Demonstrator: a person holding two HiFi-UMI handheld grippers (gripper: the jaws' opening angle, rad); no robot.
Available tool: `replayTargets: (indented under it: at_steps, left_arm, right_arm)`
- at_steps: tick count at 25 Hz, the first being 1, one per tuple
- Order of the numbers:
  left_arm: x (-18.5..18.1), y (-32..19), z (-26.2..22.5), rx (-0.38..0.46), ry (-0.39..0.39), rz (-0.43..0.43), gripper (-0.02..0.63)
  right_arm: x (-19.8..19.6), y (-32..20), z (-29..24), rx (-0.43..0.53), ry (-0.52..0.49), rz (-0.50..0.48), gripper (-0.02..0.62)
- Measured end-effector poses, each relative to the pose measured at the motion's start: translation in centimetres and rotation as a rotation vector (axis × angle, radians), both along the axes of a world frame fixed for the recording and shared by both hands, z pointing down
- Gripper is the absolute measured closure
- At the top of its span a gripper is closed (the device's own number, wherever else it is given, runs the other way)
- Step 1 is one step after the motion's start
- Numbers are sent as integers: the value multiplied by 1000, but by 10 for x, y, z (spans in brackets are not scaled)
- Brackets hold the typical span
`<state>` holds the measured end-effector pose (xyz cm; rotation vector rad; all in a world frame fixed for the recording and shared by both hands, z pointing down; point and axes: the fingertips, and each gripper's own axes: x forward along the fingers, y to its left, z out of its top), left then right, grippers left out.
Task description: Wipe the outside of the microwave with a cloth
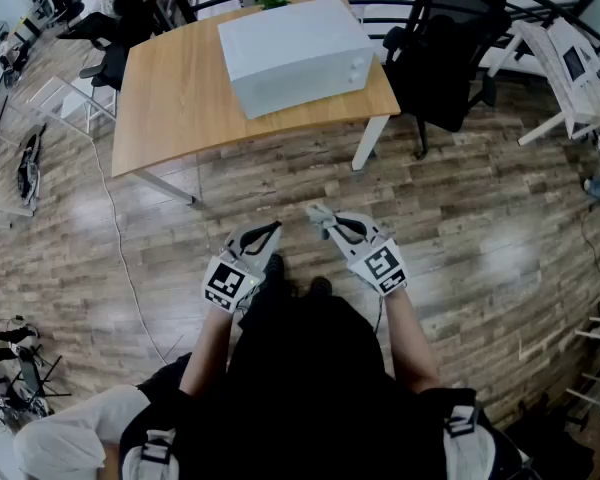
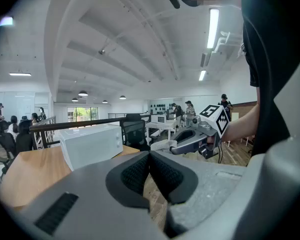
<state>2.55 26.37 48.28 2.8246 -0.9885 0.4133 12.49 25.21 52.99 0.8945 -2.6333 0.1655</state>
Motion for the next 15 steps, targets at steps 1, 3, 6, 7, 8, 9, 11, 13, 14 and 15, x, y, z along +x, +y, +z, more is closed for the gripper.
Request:
replayTargets:
  at_steps: [1, 3, 6, 7, 8, 9, 11, 13, 14, 15]
  left_arm:
    - [-1, 0, 0, -2, 1, -2, 603]
    - [-3, 1, 1, -4, 3, -6, 603]
    - [-6, 2, 0, -5, 5, -10, 603]
    - [-8, 2, -1, -6, 6, -11, 603]
    - [-9, 3, -1, -6, 6, -11, 603]
    - [-11, 3, -1, -6, 6, -11, 603]
    - [-14, 2, -2, -5, 5, -14, 603]
    - [-19, 2, -2, -5, 5, -19, 603]
    - [-21, 2, -1, -5, 5, -21, 603]
    - [-23, 2, 0, -5, 6, -21, 603]
  right_arm:
    - [-1, 1, 0, -1, -2, -1, 568]
    - [-4, 3, 1, -1, -4, -3, 568]
    - [-7, 5, 1, 4, 1, -8, 568]
    - [-7, 5, 1, 4, 4, -9, 568]
    - [-8, 5, 1, 4, 5, -10, 568]
    - [-9, 6, 0, 3, 7, -12, 568]
    - [-12, 6, 1, 3, 7, -16, 568]
    - [-15, 5, 1, -2, 2, -14, 568]
    - [-16, 5, 2, -7, 3, -12, 568]
    - [-17, 5, 4, -14, 5, -10, 568]
